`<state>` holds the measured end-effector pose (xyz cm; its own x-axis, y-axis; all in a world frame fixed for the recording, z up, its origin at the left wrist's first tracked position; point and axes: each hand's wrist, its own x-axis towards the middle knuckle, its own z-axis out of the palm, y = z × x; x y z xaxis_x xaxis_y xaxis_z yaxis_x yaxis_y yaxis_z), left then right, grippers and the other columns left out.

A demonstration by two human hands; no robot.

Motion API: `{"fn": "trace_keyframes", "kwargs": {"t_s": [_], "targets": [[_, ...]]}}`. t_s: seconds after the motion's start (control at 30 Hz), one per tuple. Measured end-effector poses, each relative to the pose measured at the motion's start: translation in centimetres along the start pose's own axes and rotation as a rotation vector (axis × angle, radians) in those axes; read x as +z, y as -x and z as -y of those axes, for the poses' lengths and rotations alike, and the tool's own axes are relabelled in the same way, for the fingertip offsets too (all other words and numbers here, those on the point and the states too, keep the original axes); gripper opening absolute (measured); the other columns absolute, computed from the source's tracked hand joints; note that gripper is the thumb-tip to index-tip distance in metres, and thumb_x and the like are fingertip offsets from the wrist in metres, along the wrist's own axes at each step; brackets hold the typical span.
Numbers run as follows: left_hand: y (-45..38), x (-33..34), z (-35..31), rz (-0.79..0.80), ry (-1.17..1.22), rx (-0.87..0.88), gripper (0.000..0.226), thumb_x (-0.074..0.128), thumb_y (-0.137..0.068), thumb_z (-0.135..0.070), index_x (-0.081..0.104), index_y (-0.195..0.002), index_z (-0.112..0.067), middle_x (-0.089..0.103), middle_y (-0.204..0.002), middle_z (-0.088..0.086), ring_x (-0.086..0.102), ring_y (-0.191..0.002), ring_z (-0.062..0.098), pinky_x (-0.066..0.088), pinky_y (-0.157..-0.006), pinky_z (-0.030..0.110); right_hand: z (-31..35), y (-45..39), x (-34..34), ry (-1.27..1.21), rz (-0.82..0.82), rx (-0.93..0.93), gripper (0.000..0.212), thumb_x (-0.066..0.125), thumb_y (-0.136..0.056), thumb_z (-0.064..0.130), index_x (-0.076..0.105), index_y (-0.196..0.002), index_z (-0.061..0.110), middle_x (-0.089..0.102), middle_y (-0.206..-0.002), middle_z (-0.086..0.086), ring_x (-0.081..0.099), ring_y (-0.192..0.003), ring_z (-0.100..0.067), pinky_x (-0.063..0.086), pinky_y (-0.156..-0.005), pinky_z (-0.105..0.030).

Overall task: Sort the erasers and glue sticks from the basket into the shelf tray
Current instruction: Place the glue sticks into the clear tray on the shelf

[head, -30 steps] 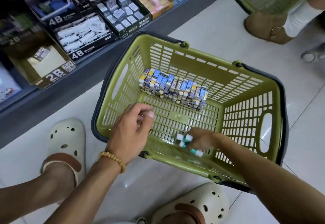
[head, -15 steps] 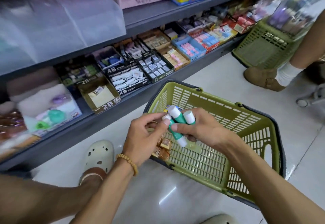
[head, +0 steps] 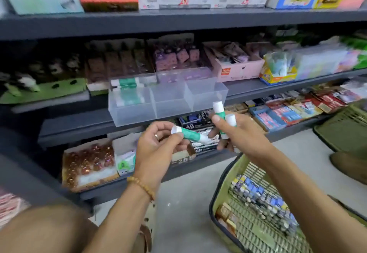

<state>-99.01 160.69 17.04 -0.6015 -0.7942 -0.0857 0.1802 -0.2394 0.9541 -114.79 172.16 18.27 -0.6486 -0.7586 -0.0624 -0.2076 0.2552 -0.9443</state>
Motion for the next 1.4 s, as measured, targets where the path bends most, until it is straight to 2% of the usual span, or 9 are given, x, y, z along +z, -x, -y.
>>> {"fn": "trace_keyframes", "kwargs": {"t_s": [0.37,0.57,0.73,0.87,1.03,1.1,1.2,1.3,1.4], "targets": [[-12.7,-8.7,-8.8,-0.128,-0.368,0.166,0.019,0.066,-0.086,0.003,0.064,-0.086,-0.016,0.069,-0.084,0.007,0.068,-0.072,0.014,0.056,-0.064,0.021,8.1,-11.3,6.4,0.189,0.048,-0.255,0.016,0.060,-0.098,0.021,0.055,-0.102,0.005,0.068,-0.086,-0.015,0.050,-0.050,-0.018,0.035,-0.041,-0.014],[-18.2,-10.7,-8.1,-0.079,-0.589,0.227,0.030,0.072,-0.078,0.007,0.061,-0.077,-0.021,0.062,-0.074,-0.003,0.060,-0.061,-0.001,0.049,-0.061,0.009,7.9,-15.4,7.1,0.357,-0.035,-0.240,0.029,0.074,-0.087,0.033,0.058,-0.072,0.014,0.047,-0.059,0.007,0.044,-0.058,-0.017,0.038,-0.062,-0.030],[-21.1,-10.7,-6.7,-0.052,-0.907,0.316,0.031,0.074,-0.075,0.003,0.060,-0.073,-0.025,0.059,-0.070,-0.009,0.059,-0.070,0.016,0.049,-0.071,0.025,8.0,-16.8,7.7,0.452,-0.024,-0.198,0.040,0.076,-0.087,0.030,0.050,-0.064,0.009,0.043,-0.057,0.000,0.041,-0.058,-0.020,0.033,-0.058,-0.032],[-21.5,-11.6,-7.1,-0.052,-1.076,0.380,0.026,0.081,-0.073,-0.014,0.063,-0.085,-0.029,0.061,-0.095,-0.003,0.062,-0.093,0.023,0.052,-0.086,0.034,8.3,-17.8,8.9,0.465,0.017,-0.203,0.033,0.078,-0.085,0.031,0.061,-0.074,0.005,0.049,-0.062,-0.002,0.042,-0.058,-0.019,0.040,-0.058,-0.034],[-19.8,-11.2,-8.4,0.150,-0.891,0.422,0.031,0.080,-0.078,-0.023,0.068,-0.106,-0.030,0.060,-0.093,-0.023,0.059,-0.084,-0.004,0.043,-0.069,0.010,9.5,-18.2,11.1,0.474,0.132,-0.230,0.023,0.079,-0.084,0.029,0.060,-0.073,0.021,0.044,-0.038,0.015,0.039,-0.039,-0.006,0.029,-0.043,-0.017],[-19.9,-11.0,-8.7,0.158,-0.915,0.501,0.020,0.076,-0.082,-0.021,0.073,-0.102,-0.025,0.063,-0.090,-0.018,0.061,-0.083,0.000,0.047,-0.075,0.017,10.0,-18.3,12.0,0.469,0.180,-0.286,0.013,0.079,-0.084,0.025,0.067,-0.082,0.020,0.061,-0.053,0.017,0.051,-0.050,-0.005,0.039,-0.049,-0.021],[-20.7,-11.1,-8.7,0.153,-0.943,0.497,0.018,0.075,-0.083,-0.017,0.075,-0.100,-0.016,0.067,-0.096,-0.006,0.064,-0.090,0.016,0.053,-0.085,0.036,10.3,-18.4,12.9,0.428,0.147,-0.337,0.019,0.082,-0.080,0.024,0.071,-0.089,0.012,0.074,-0.088,-0.007,0.060,-0.074,-0.019,0.051,-0.074,-0.036],[-21.4,-11.9,-8.3,0.145,-0.968,0.452,0.020,0.073,-0.084,-0.015,0.074,-0.104,-0.012,0.066,-0.100,-0.003,0.064,-0.095,0.019,0.052,-0.091,0.041,10.2,-18.6,12.6,0.208,0.066,-0.275,0.022,0.076,-0.086,0.033,0.062,-0.073,0.022,0.064,-0.066,0.014,0.054,-0.060,-0.002,0.047,-0.062,-0.022],[-22.5,-12.6,-7.9,0.116,-1.042,0.457,0.020,0.070,-0.087,-0.013,0.073,-0.106,-0.010,0.063,-0.100,-0.004,0.062,-0.098,0.019,0.050,-0.096,0.040,9.5,-19.2,11.8,0.076,-0.056,-0.047,0.026,0.053,-0.093,0.049,0.052,-0.082,0.024,0.060,-0.079,-0.001,0.051,-0.063,-0.018,0.043,-0.067,-0.035]]}}
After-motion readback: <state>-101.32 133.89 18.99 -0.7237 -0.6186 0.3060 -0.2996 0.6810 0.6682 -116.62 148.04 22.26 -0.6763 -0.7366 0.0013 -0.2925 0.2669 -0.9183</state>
